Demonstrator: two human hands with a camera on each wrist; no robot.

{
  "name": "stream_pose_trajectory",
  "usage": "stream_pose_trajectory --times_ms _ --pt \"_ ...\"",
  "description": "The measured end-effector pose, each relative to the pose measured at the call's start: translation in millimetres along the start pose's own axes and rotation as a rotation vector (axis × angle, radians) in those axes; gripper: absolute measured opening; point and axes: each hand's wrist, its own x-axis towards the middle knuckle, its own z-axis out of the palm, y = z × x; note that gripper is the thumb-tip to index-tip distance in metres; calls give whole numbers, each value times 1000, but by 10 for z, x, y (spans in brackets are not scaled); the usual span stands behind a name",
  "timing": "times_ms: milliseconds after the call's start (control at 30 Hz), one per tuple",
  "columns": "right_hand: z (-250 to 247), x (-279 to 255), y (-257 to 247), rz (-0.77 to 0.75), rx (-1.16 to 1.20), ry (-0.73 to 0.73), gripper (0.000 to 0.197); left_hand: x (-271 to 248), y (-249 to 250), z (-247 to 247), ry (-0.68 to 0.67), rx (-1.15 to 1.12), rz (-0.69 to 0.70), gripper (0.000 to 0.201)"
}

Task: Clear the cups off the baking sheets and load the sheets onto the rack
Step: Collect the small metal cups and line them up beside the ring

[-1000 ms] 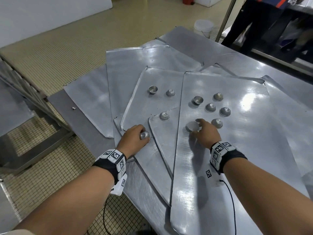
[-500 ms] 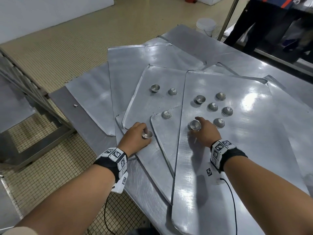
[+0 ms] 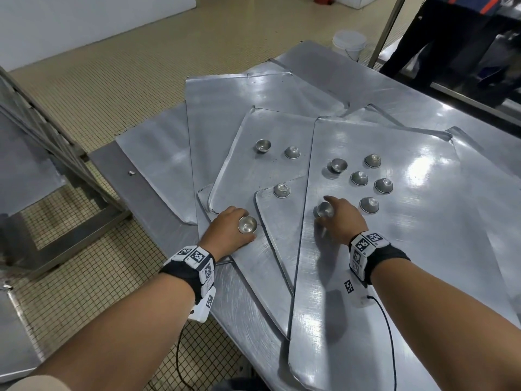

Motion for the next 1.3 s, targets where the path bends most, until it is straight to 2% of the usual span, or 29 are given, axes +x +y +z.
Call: stream_pose_trajectory --times_ms 100,133,233,700,900,1300 --pt "-13 -37 -31 -15 -22 -17 39 -15 35 -17 3 -8 2 54" --pt "-16 -54 -39 -17 -11 -17 38 -22 51 -27 5 -13 7 54" --pt "-25 -133 -45 -23 12 -17 48 -41 124 -58 5 -21 31 51" --pt "-303 -1033 217 -108 116 6 57 -270 968 97 -106 26 222 46" --pt "-489 -1642 711 -54 137 72 57 -513 1571 460 -191 50 300 47" --pt "-741 -3090 2135 119 200 161 59 -1340 2899 1632 -378 100 506 52"
